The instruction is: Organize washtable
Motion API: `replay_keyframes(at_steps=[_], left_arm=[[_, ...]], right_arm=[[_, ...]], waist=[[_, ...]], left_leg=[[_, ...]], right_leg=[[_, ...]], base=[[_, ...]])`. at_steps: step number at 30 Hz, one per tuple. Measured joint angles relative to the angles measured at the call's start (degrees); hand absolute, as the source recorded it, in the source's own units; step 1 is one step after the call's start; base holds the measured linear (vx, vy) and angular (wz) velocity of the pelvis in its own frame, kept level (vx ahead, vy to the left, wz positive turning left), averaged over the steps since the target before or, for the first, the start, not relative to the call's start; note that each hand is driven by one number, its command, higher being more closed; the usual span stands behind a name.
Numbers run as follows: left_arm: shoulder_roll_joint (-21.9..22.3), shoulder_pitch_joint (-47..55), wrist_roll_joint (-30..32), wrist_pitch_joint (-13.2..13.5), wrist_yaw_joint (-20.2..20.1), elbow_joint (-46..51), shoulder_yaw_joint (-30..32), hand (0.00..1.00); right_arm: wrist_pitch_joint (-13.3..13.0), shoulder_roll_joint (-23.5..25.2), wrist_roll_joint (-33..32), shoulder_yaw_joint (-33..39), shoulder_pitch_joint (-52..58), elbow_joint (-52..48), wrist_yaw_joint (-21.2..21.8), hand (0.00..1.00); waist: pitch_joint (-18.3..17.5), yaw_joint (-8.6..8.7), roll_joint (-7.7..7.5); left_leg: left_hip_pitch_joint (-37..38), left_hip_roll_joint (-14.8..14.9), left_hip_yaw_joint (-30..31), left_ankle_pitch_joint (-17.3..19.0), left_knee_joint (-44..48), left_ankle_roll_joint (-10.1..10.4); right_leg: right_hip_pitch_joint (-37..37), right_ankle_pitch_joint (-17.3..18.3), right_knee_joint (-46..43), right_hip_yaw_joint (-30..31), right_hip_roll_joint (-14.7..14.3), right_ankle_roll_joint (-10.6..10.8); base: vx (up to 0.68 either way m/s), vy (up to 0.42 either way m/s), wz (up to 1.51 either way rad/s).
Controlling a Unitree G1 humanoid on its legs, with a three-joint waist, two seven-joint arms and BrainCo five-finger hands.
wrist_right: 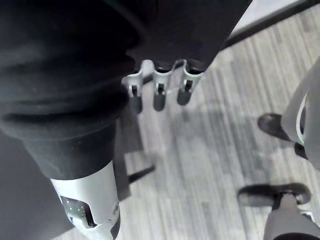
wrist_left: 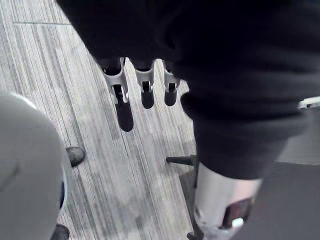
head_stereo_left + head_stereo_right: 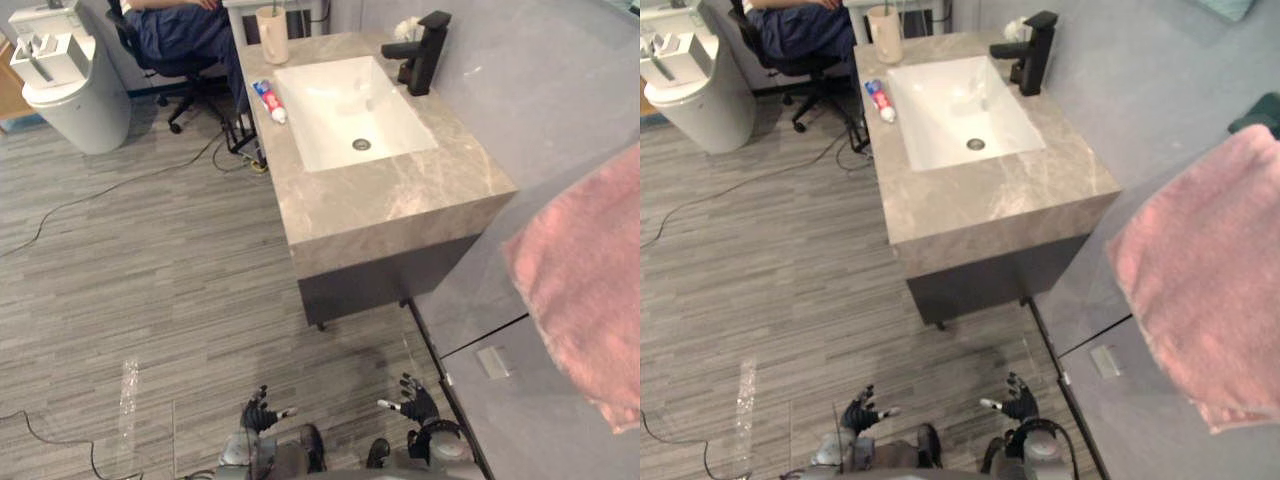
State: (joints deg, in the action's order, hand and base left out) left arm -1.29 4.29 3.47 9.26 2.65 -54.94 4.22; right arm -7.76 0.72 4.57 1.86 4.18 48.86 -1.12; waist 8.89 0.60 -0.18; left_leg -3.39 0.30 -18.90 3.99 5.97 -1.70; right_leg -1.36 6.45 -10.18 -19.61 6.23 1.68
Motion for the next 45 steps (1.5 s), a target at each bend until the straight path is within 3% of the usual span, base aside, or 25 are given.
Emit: replay_keyframes(at_steps=[5,9,10,11,12,14,15,17,20,21,22,24,26,27,28,30,32,36,45], left_arm=[[-0.1,0.3,0.0,0.0,0.0,-1.6,2.9,0.0],[-0.5,1.0,0.0,0.0,0.0,-1.3,3.3,0.0],[-0.5,1.1,0.0,0.0,0.0,-1.3,3.3,0.0],[-0.6,1.3,0.0,0.0,0.0,-1.1,3.3,0.0],[-0.7,1.1,0.0,0.0,0.0,-1.0,3.0,0.0],[-0.5,0.7,0.0,0.0,0.0,-0.6,3.0,0.0],[-0.5,0.7,0.0,0.0,0.0,-0.6,2.9,0.0],[-0.9,0.8,-0.1,0.0,0.1,0.4,3.0,0.0],[-1.6,1.4,-0.5,0.0,0.1,1.3,3.1,0.0],[-1.5,1.7,-0.6,0.0,0.1,1.6,3.1,0.0],[-1.5,1.8,-0.6,0.0,0.1,1.8,3.3,0.0],[-0.4,1.3,-0.7,-0.1,0.1,2.0,4.5,0.0],[-0.2,0.8,-0.9,-0.2,0.3,2.2,5.0,0.0],[-0.2,0.6,-1.5,-0.2,0.4,2.6,5.0,0.0],[-0.2,0.9,-1.7,-0.2,0.6,2.6,5.0,0.0],[-0.2,0.8,-1.7,-0.2,0.7,2.4,4.8,0.0],[-0.8,0.6,-1.7,-0.2,0.6,1.0,4.4,0.0],[-1.4,0.2,-1.7,-1.3,0.0,-1.4,4.3,0.0],[-2.2,0.4,-1.7,-1.4,-0.1,-1.9,4.1,0.0]], right_arm=[[0.1,-0.1,0.4,0.1,0.0,1.5,0.0,0.0],[0.2,0.0,0.7,-0.2,0.1,1.9,0.0,0.0],[0.2,0.1,0.7,-0.3,0.2,1.7,0.0,0.0],[0.2,-0.2,0.7,-0.1,1.0,1.2,0.0,0.0],[0.2,-0.4,0.7,-0.1,2.3,-0.9,0.0,0.0],[0.0,-0.6,0.7,0.0,3.1,-3.0,0.1,0.0],[-0.1,-0.5,0.7,0.0,3.1,-3.0,0.0,0.0],[0.3,-0.5,0.8,-0.2,3.1,-1.9,0.1,0.0],[0.9,0.3,1.8,-2.9,2.4,-0.6,0.1,0.0],[1.0,0.7,2.6,-3.1,2.3,-0.6,0.1,0.0],[1.0,1.0,2.9,-3.2,1.8,-0.8,0.1,0.0],[1.3,1.3,2.9,-2.8,-0.1,-1.0,-0.1,0.0],[1.7,0.8,2.9,-2.2,0.3,-0.8,-0.3,0.0],[1.8,0.4,2.9,-2.2,0.4,-0.8,-0.5,0.0],[1.7,0.1,2.9,-2.3,0.8,-0.8,-1.2,0.0],[1.6,-0.3,2.8,-2.3,0.3,-0.7,-1.5,0.0],[1.3,-0.2,2.8,-2.2,-0.6,-0.1,-1.5,0.0],[1.6,-0.1,3.0,-0.9,-0.5,3.1,-1.4,0.0],[1.4,-0.3,5.0,0.1,-1.6,5.7,-1.2,0.0]], waist=[[0.1,0.05,-0.35],[-0.3,-1.43,-1.14],[-0.3,-1.28,-1.24],[-0.3,-1.11,-1.22],[-0.7,-1.06,-1.61],[-0.5,-0.56,-1.32],[-0.5,0.14,-1.43],[-0.9,-0.66,-2.31],[-1.5,-1.63,-4.37],[-1.5,-1.5,-3.78],[-1.8,-1.55,-4.41],[-0.7,-0.89,-3.53],[0.1,0.21,-2.84],[0.5,0.33,-2.43],[0.5,0.23,-2.27],[0.2,-0.26,-2.11],[-0.1,0.25,-2.87],[0.2,0.36,-2.58],[0.4,0.24,-2.65]], left_leg=[[5.1,-1.9,1.3,-6.8,-11.8,-0.8],[5.0,-2.7,3.0,-7.1,-11.9,-0.7],[4.9,-3.5,5.0,-6.9,-11.9,-1.0],[4.7,-4.1,7.5,-6.8,-11.9,-1.2],[4.0,-5.6,12.5,-6.9,-11.8,-1.5],[2.6,-6.4,18.5,-7.0,-11.7,-1.6],[2.0,-6.5,20.8,-7.0,-11.4,-1.6],[1.3,-6.9,21.1,-7.1,-11.4,-1.5],[0.9,-8.7,23.0,-7.8,-11.4,-0.5],[-0.4,-8.7,23.3,-7.8,-11.4,-0.4],[-1.6,-8.8,23.0,-7.8,-11.4,-0.4],[-3.5,-7.3,17.8,-6.9,-9.6,-1.0],[-6.5,-3.4,6.0,-5.5,-1.7,-2.9],[-7.5,0.7,-2.7,-3.4,5.5,-3.5],[-8.1,3.5,-7.3,-0.8,10.3,-4.0],[-7.6,2.0,-6.9,0.0,9.8,-4.6],[-6.1,-1.0,-5.5,-3.4,2.4,-4.5],[-0.5,-5.2,-4.3,-9.3,-11.6,-3.9],[0.0,-6.5,-1.9,-9.1,-11.9,-4.1]], right_leg=[[0.1,-0.6,0.3,-0.4,-0.1,0.1],[0.0,0.7,-2.1,-1.1,1.0,0.7],[-0.2,2.2,-4.1,-1.3,1.8,2.2],[-0.8,3.7,-6.9,0.9,1.6,4.2],[-2.5,3.3,-11.0,9.9,-0.2,0.8],[-6.3,4.0,-17.9,21.0,-1.8,-0.2],[-6.9,5.1,-19.1,24.8,-2.4,0.8],[-6.4,5.9,-18.6,25.7,-1.3,2.2],[-3.2,7.0,-13.8,21.4,2.1,2.6],[-1.6,7.5,-11.1,19.6,2.2,2.5],[-0.6,8.1,-8.2,17.7,2.8,3.4],[0.8,7.0,-5.5,12.9,3.4,3.5],[3.1,7.1,-5.8,7.1,4.0,3.3],[4.5,7.8,-6.5,4.5,4.2,3.2],[5.7,9.2,-7.8,3.6,4.4,3.7],[6.2,10.7,-7.5,4.8,4.6,3.9],[6.2,10.8,-4.1,7.3,3.8,3.4],[7.3,9.2,-0.1,11.0,2.6,0.8],[8.1,9.5,-0.7,13.3,2.1,1.2]], base=[[-0.17,0.02,0.08],[-0.11,0.02,0.15],[-0.06,0.033,0.52],[-0.02,-0.002,0.98],[0.04,0.02,1.24],[0.06,0.031,1.7],[0.05,0.009,1.76],[0.05,-0.039,1.64],[0.03,-0.106,1.17],[0.0,-0.162,0.9],[-0.02,-0.115,0.71],[-0.02,-0.088,1.09],[0.0,-0.045,1.35],[0.02,0.025,0.99],[0.02,0.038,0.72],[0.0,0.035,0.26],[-0.03,0.055,0.32],[-0.02,0.086,0.16],[-0.02,0.008,0.11]])
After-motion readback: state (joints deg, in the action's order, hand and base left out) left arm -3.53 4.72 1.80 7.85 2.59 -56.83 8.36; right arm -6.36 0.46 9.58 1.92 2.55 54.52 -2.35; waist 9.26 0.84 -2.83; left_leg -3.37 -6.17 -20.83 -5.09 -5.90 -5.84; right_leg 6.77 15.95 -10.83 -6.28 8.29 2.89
